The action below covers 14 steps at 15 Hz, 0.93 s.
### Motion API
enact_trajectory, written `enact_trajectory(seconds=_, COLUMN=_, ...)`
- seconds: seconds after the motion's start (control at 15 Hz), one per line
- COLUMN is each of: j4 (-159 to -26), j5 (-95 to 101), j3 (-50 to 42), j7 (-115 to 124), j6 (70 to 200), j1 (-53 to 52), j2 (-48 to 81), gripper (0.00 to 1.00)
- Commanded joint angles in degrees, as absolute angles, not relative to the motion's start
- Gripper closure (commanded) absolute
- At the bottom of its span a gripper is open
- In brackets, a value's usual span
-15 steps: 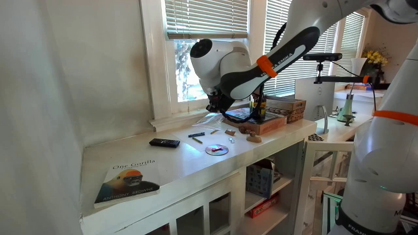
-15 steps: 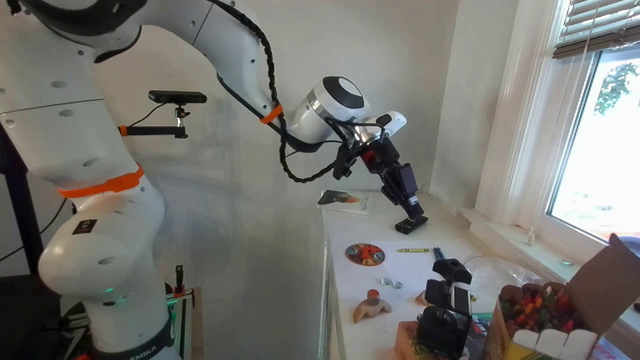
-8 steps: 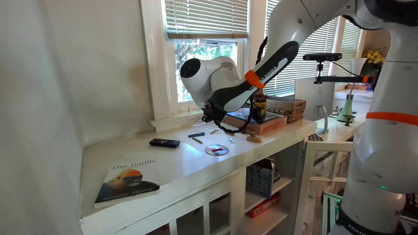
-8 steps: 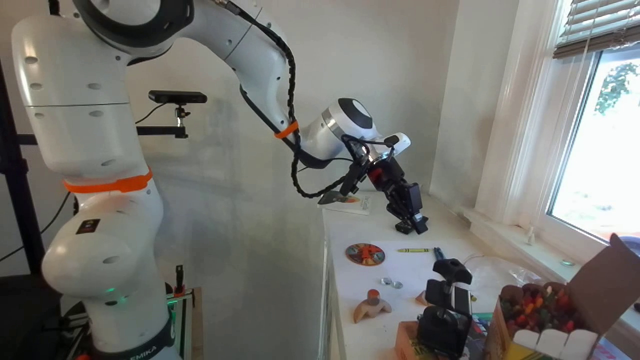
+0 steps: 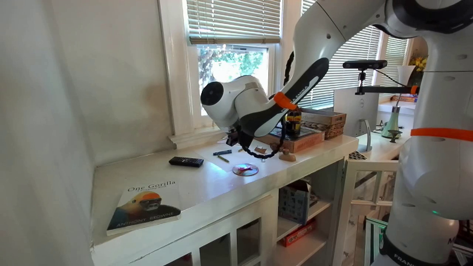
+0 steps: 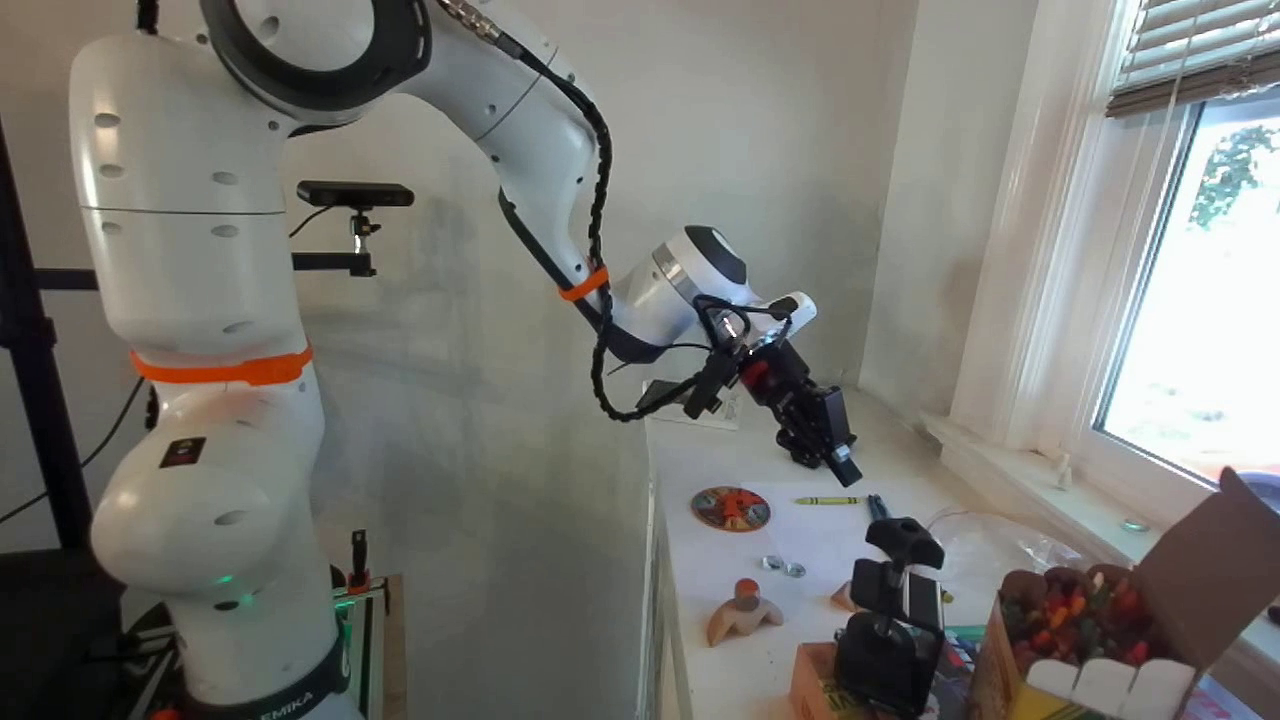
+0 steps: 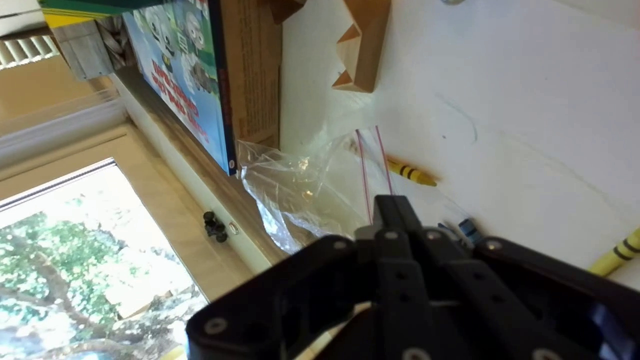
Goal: Put the plastic upright
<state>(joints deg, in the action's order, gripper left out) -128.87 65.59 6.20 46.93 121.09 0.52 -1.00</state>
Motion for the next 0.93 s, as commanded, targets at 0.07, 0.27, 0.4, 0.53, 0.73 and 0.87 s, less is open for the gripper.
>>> enact_trajectory(seconds=0.07, j4=-128.46, j5=70.98, j3=4.60, j7=48.12, j6=124.66, j1=-0.70, j2=1.45, gripper=1.00)
enact_trajectory(seconds=0.27, j4=-128.29, j5=71.94, j3=4.49, j7=47.93, j6=124.05, j1=-1.16, j2=2.20, gripper=1.00)
enact_trajectory(seconds=0.4, j4=-128.82, j5=70.24, j3=4.44, j7=46.86, j6=123.79, j1=-1.27, j2=1.28, gripper=0.99)
enact_trajectory(seconds=0.53, j4=-128.82, j5=70.25, j3=4.44, j7=46.86, j6=123.79, j1=-1.33, j2=1.37, gripper=1.00)
enact_trajectory(seconds=0.73, j4=-128.84, j5=74.06, j3=4.28, j7=48.13, j6=122.75, j1=-1.34, j2=1.64, gripper=1.00)
enact_trajectory(seconds=0.87, j4=-127.99, j5=75.81, j3=3.83, j7=47.81, j6=123.40, j1=-1.07, j2=2.68, gripper=1.00)
